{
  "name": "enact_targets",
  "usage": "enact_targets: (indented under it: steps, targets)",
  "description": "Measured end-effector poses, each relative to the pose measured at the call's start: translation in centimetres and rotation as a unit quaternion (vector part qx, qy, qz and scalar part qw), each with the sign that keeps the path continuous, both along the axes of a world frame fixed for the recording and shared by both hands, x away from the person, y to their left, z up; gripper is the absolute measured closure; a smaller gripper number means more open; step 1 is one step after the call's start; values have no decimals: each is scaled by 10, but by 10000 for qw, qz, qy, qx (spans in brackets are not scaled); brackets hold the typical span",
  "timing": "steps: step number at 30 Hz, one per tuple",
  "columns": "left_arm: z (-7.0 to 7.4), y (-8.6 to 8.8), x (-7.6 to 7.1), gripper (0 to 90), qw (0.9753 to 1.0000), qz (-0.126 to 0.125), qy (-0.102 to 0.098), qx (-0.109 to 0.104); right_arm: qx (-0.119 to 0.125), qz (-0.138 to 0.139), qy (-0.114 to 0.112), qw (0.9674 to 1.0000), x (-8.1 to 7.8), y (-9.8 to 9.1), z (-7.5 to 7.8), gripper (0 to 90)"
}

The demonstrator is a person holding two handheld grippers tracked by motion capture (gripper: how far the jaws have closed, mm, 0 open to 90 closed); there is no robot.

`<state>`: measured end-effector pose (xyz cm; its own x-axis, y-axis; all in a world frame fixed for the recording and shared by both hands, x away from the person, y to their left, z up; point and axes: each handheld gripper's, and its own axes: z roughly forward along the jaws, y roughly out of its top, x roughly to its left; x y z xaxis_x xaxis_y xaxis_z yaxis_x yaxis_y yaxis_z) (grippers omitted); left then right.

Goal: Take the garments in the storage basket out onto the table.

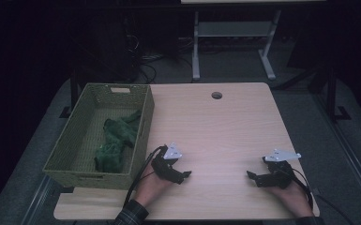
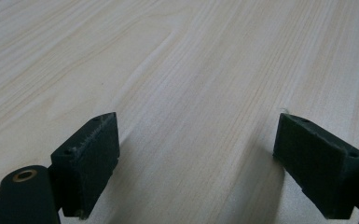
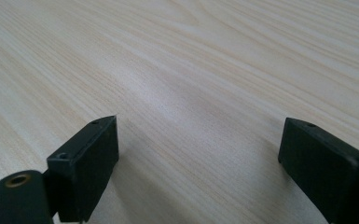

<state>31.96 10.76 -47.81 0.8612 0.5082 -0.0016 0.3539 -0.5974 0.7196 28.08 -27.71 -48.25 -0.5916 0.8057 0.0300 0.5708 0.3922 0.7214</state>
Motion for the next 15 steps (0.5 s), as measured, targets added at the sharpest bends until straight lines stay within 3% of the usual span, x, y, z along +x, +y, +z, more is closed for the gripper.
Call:
enact_targets:
  steps: [10,15]
  targets:
    - [1,0,2,135,9999,115,89,-73,-6,3,-3,10000,0,0,0,117]
    - [3,1,2,136,9998,180,124,1,-10,21,-4,10000,0,0,0,115]
